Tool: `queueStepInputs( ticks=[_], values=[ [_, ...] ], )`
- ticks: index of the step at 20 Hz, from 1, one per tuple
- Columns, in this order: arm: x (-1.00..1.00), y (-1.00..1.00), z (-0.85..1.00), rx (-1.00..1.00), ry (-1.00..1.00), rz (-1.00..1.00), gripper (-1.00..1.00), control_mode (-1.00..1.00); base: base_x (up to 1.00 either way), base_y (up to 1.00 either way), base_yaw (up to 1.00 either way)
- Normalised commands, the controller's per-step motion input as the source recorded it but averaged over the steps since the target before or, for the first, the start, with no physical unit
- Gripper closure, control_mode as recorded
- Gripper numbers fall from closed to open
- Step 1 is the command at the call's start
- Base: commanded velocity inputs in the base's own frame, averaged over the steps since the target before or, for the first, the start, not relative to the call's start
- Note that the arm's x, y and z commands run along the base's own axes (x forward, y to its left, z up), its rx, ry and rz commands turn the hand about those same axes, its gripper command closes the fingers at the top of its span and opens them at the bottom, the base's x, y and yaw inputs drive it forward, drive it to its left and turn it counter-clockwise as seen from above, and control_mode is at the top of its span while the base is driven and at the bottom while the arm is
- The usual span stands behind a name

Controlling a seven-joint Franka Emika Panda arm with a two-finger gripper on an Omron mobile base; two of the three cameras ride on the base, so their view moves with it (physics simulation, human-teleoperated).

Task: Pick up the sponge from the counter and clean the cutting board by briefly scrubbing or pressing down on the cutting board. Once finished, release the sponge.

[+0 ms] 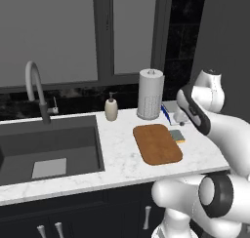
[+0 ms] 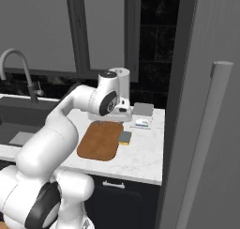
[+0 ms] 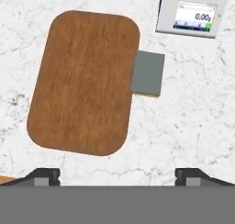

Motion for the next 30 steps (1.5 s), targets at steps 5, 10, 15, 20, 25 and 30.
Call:
queueStepInputs(
  ticks=[5,10,15,20,25,30],
  values=[
    [0.46,-0.15,-0.48,0.0,0.02,0.0,-1.0,-1.0,0.0,0.0,0.0],
    [0.48,-0.12,-0.39,0.0,0.09,0.0,-1.0,-1.0,0.0,0.0,0.0],
    [0.38,-0.19,-0.18,0.0,0.15,-0.15,-1.0,-1.0,0.0,0.0,0.0],
    [0.29,-0.02,0.0,0.0,0.0,-0.24,-1.0,-1.0,0.0,0.0,0.0],
    [0.28,-0.19,-0.11,0.04,-0.03,-0.07,-1.0,-1.0,0.0,0.0,0.0],
    [0.18,-0.33,-0.36,0.07,-0.1,-0.03,-1.0,-1.0,0.0,0.0,0.0]
  ],
)
